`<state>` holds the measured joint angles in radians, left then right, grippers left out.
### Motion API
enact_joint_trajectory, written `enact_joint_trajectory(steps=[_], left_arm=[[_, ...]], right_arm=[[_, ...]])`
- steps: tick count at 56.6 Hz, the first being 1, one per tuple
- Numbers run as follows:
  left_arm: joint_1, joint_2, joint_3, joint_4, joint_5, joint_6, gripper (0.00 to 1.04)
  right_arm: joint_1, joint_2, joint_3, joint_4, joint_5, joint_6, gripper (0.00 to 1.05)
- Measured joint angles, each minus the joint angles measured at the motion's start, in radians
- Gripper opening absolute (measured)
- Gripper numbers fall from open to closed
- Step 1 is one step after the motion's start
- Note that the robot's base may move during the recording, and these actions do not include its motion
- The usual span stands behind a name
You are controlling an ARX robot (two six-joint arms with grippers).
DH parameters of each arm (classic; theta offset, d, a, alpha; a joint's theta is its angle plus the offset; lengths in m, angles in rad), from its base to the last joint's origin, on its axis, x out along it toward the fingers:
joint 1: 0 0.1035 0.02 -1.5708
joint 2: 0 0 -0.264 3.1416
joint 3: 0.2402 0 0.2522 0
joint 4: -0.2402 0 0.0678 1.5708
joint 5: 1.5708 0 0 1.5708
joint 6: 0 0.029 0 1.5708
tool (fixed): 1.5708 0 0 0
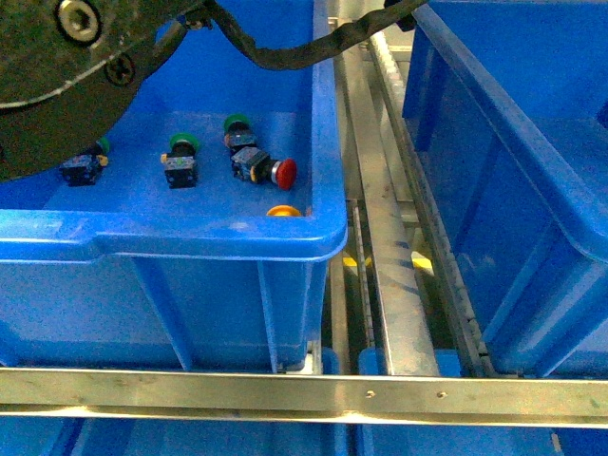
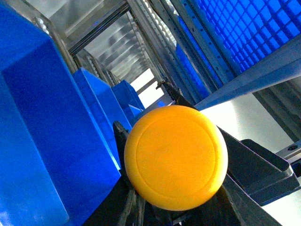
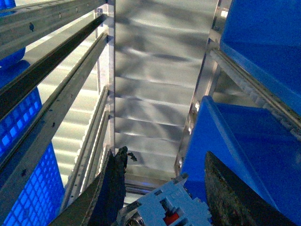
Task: Pick red and yellow buttons and place in box
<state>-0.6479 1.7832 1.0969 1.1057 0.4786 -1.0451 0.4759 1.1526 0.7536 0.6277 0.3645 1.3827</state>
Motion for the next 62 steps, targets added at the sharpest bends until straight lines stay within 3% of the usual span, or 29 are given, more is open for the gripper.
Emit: enact_joint_trajectory(steps=[18,44,52,62], left_arm=[[-0.004,0.006,0.017,-0.012,-0.002,0.001,0.23],[0.015,-0.040,-0.029,0.011,-0.068,0.063,0.96],[0.030,-0.151,-0.100,0.002,-0.156,0.128,0.97],[0.070,-0.367,-0.237,-0.191,-0.196,0.273,0.97]], right_arm=[[-0.008,0.000,0.000,0.000,0.005,-0.004,0.41],[-0.039,0.000,-0.019,0.000,0.003,-0.056,0.41],[-0.039,0.016,-0.028,0.000,0.009,-0.099,0.41],[-0.033,0.066,-0.029,0.001,0.060,-0.200,0.41]])
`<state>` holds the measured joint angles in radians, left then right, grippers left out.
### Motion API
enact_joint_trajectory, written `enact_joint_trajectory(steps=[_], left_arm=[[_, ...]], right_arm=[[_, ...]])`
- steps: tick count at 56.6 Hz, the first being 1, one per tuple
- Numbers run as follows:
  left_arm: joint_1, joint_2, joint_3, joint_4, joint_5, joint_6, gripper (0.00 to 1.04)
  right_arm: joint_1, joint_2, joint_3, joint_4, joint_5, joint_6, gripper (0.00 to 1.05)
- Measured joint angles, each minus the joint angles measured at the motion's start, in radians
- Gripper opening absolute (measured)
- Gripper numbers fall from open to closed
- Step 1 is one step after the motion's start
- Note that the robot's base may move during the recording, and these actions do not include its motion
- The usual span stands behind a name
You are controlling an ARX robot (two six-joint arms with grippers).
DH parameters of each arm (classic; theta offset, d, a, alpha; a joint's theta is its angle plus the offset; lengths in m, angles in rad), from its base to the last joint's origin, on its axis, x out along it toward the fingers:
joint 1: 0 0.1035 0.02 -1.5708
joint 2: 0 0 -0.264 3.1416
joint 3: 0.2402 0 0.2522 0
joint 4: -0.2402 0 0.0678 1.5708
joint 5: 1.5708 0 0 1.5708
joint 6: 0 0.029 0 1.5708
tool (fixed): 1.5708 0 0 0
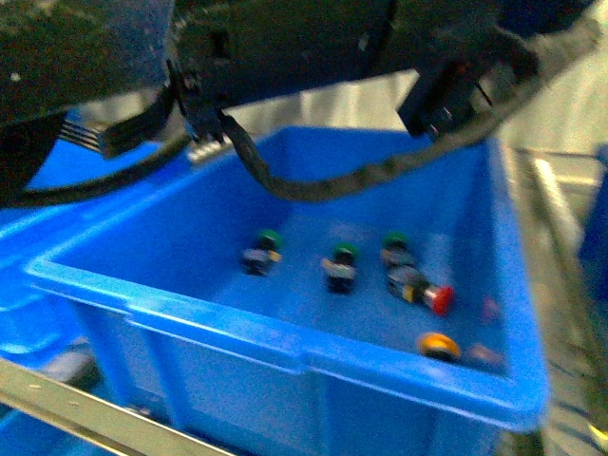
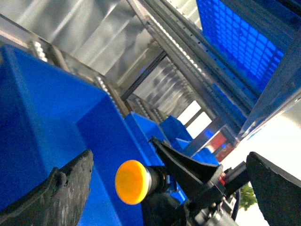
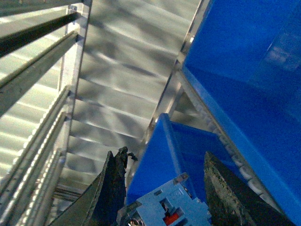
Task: Pick red and yellow buttons and place in box
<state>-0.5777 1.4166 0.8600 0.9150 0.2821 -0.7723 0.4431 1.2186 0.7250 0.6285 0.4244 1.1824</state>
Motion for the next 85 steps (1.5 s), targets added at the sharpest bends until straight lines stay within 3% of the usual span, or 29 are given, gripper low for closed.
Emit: enact_joint_trajectory(steps=[8,27,33,37,44,51,57,68,79,85], left_arm=[[0.074,-0.243,-0.123,-0.145,-0.012,0.132,0.97],[0.588,-0.773,-0.293,-0.377,0.179,0.165,0.97],[0.583,-0.939,-0.275,-0.823,-0.142,0.399,0.80],[0.582,-1.065,-0.352,-1.010,-0.262,0.565,0.67],[0.581,-1.212,-0.537,-0.982,-0.282,0.692,0.47],[0.580,-1.334,-0.766,-0.931,-0.283,0.745,0.20],[0.580,-1.365,-0.815,-0.928,-0.282,0.752,0.02],[0.580,-1.402,-0.838,-0.918,-0.282,0.761,0.03],[0.580,-1.402,-0.838,-0.918,-0.282,0.761,0.03],[0.580,-1.402,-0.838,-0.918,-0.283,0.761,0.31]], right_arm=[[0.017,0.019,0.000,0.002,0.023,-0.082,0.41],[0.118,0.023,0.008,0.000,0.140,-0.237,0.41],[0.158,0.023,0.013,0.000,0.185,-0.277,0.41],[0.183,0.023,0.014,0.000,0.213,-0.307,0.41],[0.218,0.018,0.014,0.000,0.260,-0.370,0.41],[0.251,0.018,0.014,-0.008,0.326,-0.449,0.41],[0.268,0.014,0.015,-0.008,0.382,-0.500,0.41],[0.338,0.012,0.014,0.066,0.461,-0.652,0.41],[0.358,0.003,0.014,0.084,0.503,-0.701,0.41],[0.364,-0.003,0.013,0.082,0.526,-0.725,0.41]])
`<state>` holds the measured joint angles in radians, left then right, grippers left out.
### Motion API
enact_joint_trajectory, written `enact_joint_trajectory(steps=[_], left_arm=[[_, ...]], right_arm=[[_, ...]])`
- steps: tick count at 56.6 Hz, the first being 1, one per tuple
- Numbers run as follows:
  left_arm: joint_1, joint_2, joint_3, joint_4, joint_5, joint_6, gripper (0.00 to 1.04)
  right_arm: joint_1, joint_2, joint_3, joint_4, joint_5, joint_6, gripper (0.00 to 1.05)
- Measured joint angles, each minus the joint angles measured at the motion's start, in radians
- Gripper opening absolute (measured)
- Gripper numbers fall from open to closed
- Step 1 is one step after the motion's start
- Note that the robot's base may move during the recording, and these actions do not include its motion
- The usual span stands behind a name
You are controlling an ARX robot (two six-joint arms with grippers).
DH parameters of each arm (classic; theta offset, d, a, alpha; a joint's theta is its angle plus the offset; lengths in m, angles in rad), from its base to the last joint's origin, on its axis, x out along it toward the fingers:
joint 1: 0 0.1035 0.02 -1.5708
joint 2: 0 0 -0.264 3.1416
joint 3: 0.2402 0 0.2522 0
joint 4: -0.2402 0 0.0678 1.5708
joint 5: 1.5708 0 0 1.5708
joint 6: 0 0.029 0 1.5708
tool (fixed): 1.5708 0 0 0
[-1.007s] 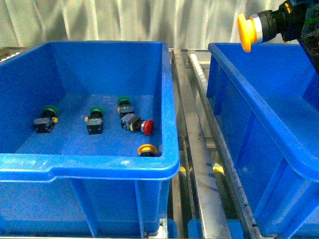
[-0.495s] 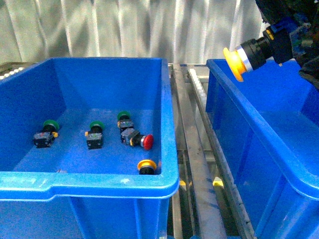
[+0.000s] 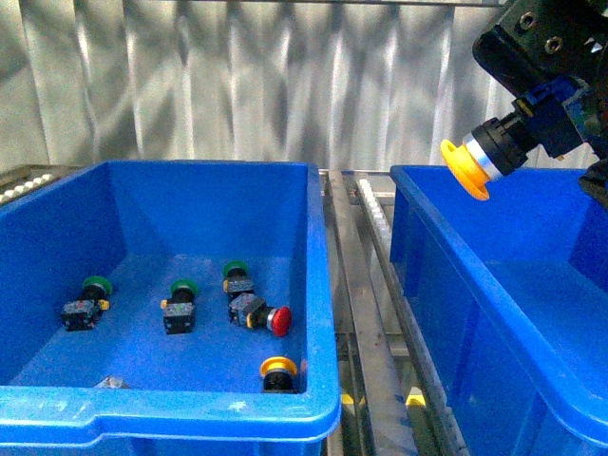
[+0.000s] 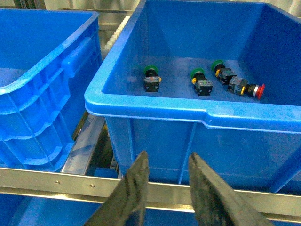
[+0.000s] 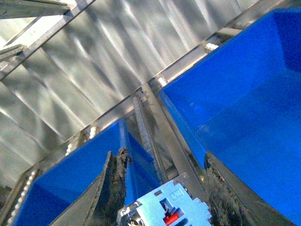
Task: Pick red and yellow buttons and place in box
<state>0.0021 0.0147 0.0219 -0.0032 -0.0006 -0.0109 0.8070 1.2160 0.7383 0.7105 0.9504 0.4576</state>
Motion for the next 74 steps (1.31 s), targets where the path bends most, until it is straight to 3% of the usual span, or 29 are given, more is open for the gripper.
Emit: enact_joint_trajectory(steps=[18,21,35,43,61,74], left_arm=[[0.000,0.000,0.000,0.000,0.000,0.000,0.85],[0.000,0.000,0.000,0.000,0.000,0.000,0.99],[0.000,0.000,0.000,0.000,-0.003,0.003,0.97],[0.000,0.000,0.000,0.000,0.000,0.003,0.97],[0.000,0.000,0.000,0.002,0.000,0.003,0.97],[0.000,0.000,0.000,0.002,0.000,0.003,0.97]], right_arm=[[-0.003,-0.047,-0.032,-0.041,0.025,-0.005,0.41],[-0.010,-0.065,-0.045,-0.071,0.031,0.017,0.41],[-0.054,-0.107,-0.090,-0.115,0.004,0.043,0.41],[-0.163,-0.122,-0.132,-0.199,-0.132,0.032,0.41],[-0.360,-0.111,-0.096,-0.244,-0.264,-0.157,0.41],[-0.486,-0.153,-0.087,-0.282,-0.331,-0.165,0.41]])
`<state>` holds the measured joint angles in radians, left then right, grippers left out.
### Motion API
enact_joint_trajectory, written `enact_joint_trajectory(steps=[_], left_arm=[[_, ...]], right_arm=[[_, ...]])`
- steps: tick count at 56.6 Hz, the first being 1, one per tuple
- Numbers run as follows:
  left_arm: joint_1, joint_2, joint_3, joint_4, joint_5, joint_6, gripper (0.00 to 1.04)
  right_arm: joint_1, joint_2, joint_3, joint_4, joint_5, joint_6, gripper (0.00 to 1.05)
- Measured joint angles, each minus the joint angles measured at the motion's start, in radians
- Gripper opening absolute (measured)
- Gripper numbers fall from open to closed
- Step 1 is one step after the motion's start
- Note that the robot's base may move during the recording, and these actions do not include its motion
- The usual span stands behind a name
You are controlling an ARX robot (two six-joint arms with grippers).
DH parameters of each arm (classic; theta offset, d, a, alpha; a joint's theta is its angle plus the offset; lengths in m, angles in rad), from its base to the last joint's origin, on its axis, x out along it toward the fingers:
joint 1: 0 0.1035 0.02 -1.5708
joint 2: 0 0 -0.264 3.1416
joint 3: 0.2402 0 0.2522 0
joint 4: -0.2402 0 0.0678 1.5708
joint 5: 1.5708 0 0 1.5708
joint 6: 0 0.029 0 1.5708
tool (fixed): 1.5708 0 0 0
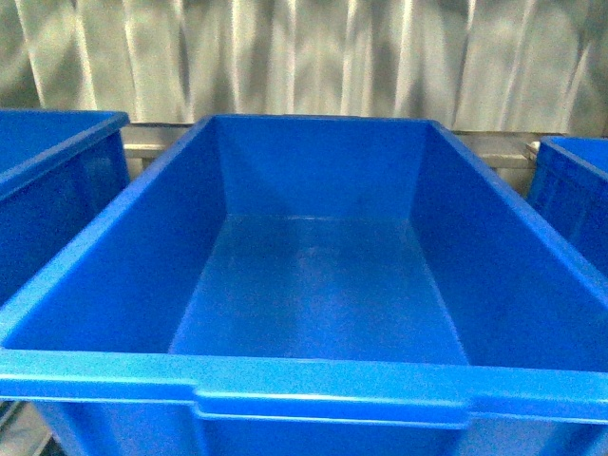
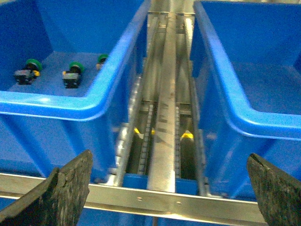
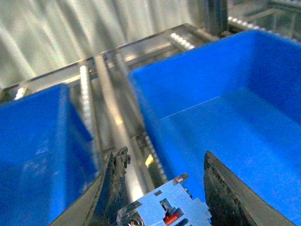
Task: Pick red and yellow buttons and place in box
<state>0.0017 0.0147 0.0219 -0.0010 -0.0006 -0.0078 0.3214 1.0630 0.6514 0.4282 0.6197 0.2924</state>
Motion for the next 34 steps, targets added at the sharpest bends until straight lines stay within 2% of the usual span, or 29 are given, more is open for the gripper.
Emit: enact_joint_trajectory(steps=[11,19,28,34], left_arm=[[0.000,0.000,0.000,0.000,0.002,0.000,0.97],[0.000,0.000,0.000,0.000,0.004,0.002,0.97],[0.000,0.000,0.000,0.000,0.003,0.002,0.97],[0.000,0.000,0.000,0.000,0.000,0.002,0.97]], right_arm=[[-0.072,-0.062,-0.043,0.002,-0.076,-0.023,0.41],[-0.130,-0.040,-0.053,-0.001,-0.151,-0.158,0.41],[-0.207,0.076,-0.012,-0.018,-0.380,-0.456,0.41],[-0.273,0.151,0.033,-0.046,-0.485,-0.568,0.41]])
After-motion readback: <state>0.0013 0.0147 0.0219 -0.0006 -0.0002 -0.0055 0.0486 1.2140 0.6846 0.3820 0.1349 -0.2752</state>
